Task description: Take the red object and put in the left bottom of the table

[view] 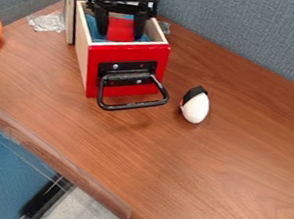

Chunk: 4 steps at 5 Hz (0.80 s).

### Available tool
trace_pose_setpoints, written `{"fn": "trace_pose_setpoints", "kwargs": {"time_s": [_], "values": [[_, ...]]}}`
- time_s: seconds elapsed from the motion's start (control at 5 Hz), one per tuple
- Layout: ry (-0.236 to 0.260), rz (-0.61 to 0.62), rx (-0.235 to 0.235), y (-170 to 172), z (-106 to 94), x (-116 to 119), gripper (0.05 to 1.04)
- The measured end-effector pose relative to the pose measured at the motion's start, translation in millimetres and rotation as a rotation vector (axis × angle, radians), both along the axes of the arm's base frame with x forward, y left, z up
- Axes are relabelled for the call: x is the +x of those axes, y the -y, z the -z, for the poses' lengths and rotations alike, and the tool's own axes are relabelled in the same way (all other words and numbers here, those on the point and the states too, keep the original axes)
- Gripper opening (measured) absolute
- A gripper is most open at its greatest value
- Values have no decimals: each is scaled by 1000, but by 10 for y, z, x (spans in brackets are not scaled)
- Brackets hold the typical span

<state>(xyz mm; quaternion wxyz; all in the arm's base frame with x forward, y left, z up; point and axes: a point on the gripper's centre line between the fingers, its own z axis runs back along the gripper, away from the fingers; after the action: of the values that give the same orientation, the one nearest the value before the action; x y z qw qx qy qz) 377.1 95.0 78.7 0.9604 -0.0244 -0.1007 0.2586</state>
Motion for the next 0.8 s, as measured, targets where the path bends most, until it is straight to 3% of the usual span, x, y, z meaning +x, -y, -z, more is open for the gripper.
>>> {"fn": "trace_pose_setpoints", "kwargs": {"time_s": [0.2, 0.4, 0.6, 0.8], "values": [[48, 77, 0, 52, -166, -32, 823], [125, 149, -11, 71, -483, -127, 823], [161, 205, -26, 78, -675, -321, 823], [189, 211, -6, -28, -804, -601, 823]]}}
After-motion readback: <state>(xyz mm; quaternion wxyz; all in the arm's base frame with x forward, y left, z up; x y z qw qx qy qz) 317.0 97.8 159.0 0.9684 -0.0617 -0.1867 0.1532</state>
